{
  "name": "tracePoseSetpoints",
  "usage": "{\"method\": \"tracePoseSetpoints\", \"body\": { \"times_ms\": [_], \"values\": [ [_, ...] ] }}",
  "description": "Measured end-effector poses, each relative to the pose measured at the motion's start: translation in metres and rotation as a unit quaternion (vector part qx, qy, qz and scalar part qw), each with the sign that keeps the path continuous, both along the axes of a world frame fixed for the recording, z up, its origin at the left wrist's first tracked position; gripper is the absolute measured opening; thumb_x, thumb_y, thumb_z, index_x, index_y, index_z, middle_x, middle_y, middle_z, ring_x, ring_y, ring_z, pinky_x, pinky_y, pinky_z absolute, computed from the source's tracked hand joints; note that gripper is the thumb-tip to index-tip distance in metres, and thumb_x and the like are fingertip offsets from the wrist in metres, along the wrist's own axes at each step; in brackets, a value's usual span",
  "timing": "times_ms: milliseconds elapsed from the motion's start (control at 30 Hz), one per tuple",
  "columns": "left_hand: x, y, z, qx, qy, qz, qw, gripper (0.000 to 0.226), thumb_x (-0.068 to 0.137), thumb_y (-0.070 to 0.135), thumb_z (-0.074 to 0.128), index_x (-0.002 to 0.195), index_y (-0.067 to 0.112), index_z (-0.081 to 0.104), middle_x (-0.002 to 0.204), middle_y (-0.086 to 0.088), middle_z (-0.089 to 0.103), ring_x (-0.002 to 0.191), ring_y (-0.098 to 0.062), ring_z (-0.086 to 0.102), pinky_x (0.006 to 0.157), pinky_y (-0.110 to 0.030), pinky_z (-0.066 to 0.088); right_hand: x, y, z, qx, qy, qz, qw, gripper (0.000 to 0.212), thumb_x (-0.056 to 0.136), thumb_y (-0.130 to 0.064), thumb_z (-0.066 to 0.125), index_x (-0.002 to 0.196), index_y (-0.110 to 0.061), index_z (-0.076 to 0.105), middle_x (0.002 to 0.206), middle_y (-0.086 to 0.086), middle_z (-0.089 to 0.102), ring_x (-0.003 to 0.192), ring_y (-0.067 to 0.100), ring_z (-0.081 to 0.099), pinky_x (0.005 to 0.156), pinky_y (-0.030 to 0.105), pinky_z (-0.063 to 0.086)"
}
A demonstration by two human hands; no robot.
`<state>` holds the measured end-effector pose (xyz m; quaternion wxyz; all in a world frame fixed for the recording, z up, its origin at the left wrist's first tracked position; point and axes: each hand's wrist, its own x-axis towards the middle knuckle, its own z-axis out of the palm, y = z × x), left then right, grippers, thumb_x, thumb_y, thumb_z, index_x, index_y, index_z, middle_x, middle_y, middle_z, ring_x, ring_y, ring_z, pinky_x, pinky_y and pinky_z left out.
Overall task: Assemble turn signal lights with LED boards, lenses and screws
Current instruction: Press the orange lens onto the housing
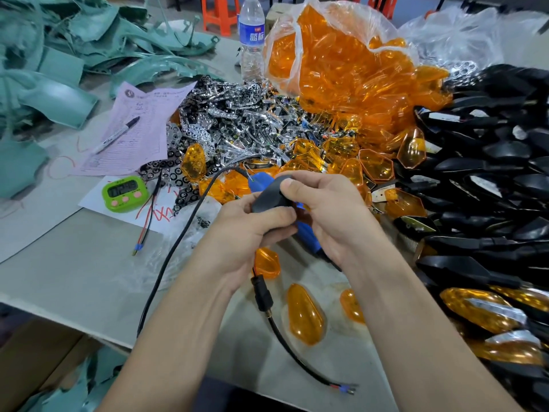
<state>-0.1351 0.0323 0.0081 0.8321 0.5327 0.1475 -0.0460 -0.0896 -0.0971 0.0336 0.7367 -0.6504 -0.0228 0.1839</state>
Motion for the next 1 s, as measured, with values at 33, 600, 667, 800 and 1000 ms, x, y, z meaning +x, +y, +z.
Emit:
{"method": "tracePoseSetpoints", "body": {
  "times_ms": [33, 600, 667, 800, 1000],
  "values": [
    [-0.001, 0.0, -0.001, 0.011, -0.007, 0.012, 1.0, 0.03, 0.083, -0.012, 0.073, 0.111, -0.001, 0.071, 0.113, -0.023, 0.074, 0.093, -0.024, 0.078, 0.073, -0.029, 0.064, 0.001, -0.003, 0.002, -0.003, -0.009, 0.023, 1.0, 0.018, 0.099, -0.003, 0.062, 0.093, -0.01, 0.078, 0.087, 0.009, 0.077, 0.085, 0.019, 0.073, 0.077, 0.031, 0.062],
    [0.01, 0.026, 0.001, -0.062, 0.038, 0.118, 0.99, 0.036, 0.091, -0.01, 0.06, 0.063, 0.002, 0.079, 0.077, -0.01, 0.075, 0.069, -0.014, 0.075, 0.06, -0.021, 0.06, 0.01, 0.016, -0.06, -0.685, -0.244, 0.005, 0.686, 0.059, 0.08, -0.022, 0.08, 0.124, -0.024, 0.041, 0.095, 0.001, 0.06, 0.081, 0.026, 0.055, 0.062, 0.037, 0.034],
    [0.009, 0.04, 0.01, -0.068, 0.012, 0.131, 0.989, 0.044, 0.093, -0.008, 0.057, 0.058, 0.006, 0.079, 0.074, -0.007, 0.075, 0.069, -0.012, 0.074, 0.062, -0.019, 0.06, 0.01, 0.007, -0.051, -0.646, -0.26, -0.02, 0.717, 0.052, 0.081, -0.018, 0.078, 0.119, -0.026, 0.044, 0.082, -0.005, 0.051, 0.074, 0.025, 0.051, 0.065, 0.036, 0.036],
    [0.012, 0.084, 0.029, -0.055, -0.018, 0.182, 0.982, 0.056, 0.098, -0.002, 0.051, 0.053, 0.015, 0.078, 0.07, 0.0, 0.075, 0.065, -0.007, 0.073, 0.062, -0.016, 0.058, 0.022, -0.024, -0.011, -0.526, -0.292, -0.107, 0.791, 0.033, 0.074, -0.026, 0.071, 0.1, -0.032, 0.051, 0.072, -0.012, 0.051, 0.063, 0.017, 0.053, 0.065, 0.034, 0.039],
    [0.019, 0.065, 0.019, -0.016, 0.035, 0.163, 0.986, 0.026, 0.098, -0.004, 0.052, 0.079, 0.001, 0.069, 0.067, -0.003, 0.073, 0.059, -0.008, 0.07, 0.054, -0.017, 0.057, 0.037, -0.049, 0.018, -0.169, -0.181, -0.221, 0.943, 0.033, 0.062, -0.009, 0.068, 0.092, -0.022, 0.064, 0.074, -0.001, 0.06, 0.061, 0.02, 0.048, 0.057, 0.032, 0.046]
  ]
}}
